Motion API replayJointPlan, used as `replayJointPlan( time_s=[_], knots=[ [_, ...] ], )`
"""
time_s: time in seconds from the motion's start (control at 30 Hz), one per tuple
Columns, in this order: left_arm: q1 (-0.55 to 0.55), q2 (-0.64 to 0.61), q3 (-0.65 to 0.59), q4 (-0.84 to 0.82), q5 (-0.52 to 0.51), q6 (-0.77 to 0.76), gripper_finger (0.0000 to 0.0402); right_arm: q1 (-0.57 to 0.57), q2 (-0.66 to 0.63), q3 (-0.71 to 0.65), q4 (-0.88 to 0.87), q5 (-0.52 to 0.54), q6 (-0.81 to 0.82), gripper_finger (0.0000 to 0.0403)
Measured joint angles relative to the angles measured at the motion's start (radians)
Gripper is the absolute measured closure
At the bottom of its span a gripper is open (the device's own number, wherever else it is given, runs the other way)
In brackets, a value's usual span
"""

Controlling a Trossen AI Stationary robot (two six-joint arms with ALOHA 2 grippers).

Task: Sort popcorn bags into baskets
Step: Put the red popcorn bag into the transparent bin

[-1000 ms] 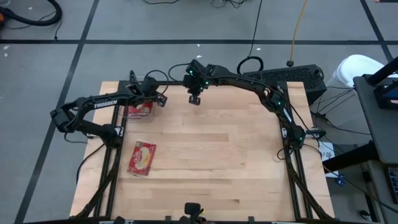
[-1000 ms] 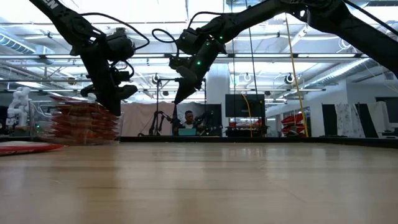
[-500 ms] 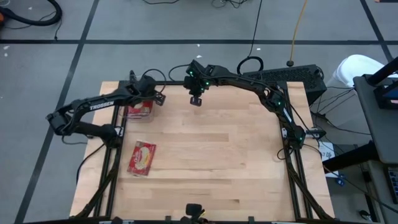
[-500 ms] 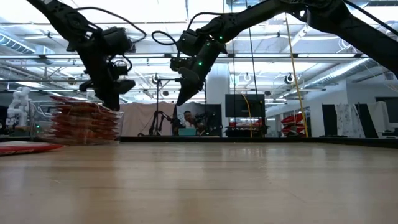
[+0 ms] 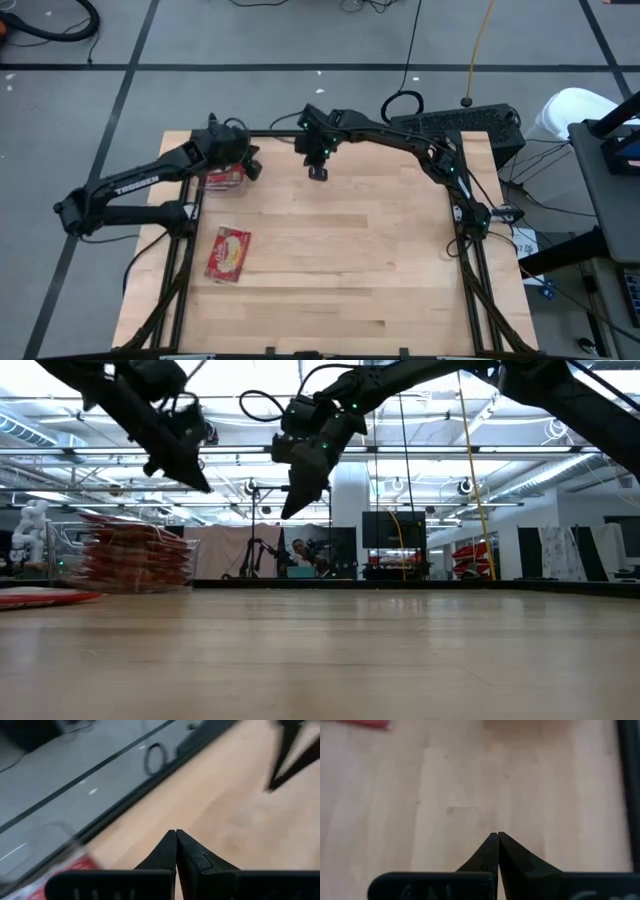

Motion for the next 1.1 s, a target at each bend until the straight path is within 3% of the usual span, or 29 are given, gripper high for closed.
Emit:
replayJointPlan(
  time_s=[0.2, 0.4, 0.63, 0.83, 0.97, 1.1],
  knots=[
    [-0.154, -0.104, 0.0, -0.099, 0.03, 0.0, 0.0385, 0.065, -0.008, -0.061, 0.007, 0.0, 0.002, 0.0403],
    [-0.37, -0.141, 0.0, -0.257, 0.026, -0.075, 0.0389, 0.111, -0.125, -0.296, 0.166, 0.002, 0.03, 0.0403],
    [-0.616, -0.133, 0.0, -0.402, 0.018, -0.285, 0.0389, 0.18, -0.38, -0.784, 0.685, 0.01, 0.089, 0.0403],
    [-0.775, -0.131, 0.0, -0.528, 0.017, -0.6, 0.0372, 0.282, -0.537, -1.159, 1.199, 0.17, 0.13, 0.0403],
    [-0.868, -0.107, -0.002, -0.603, 0.007, -0.792, 0.0372, 0.333, -0.585, -1.301, 1.456, 0.195, 0.13, 0.0403],
    [-0.958, -0.065, -0.055, -0.59, -0.016, -0.934, 0.0371, 0.375, -0.589, -1.342, 1.503, 0.232, 0.191, 0.0403]
  ],
)
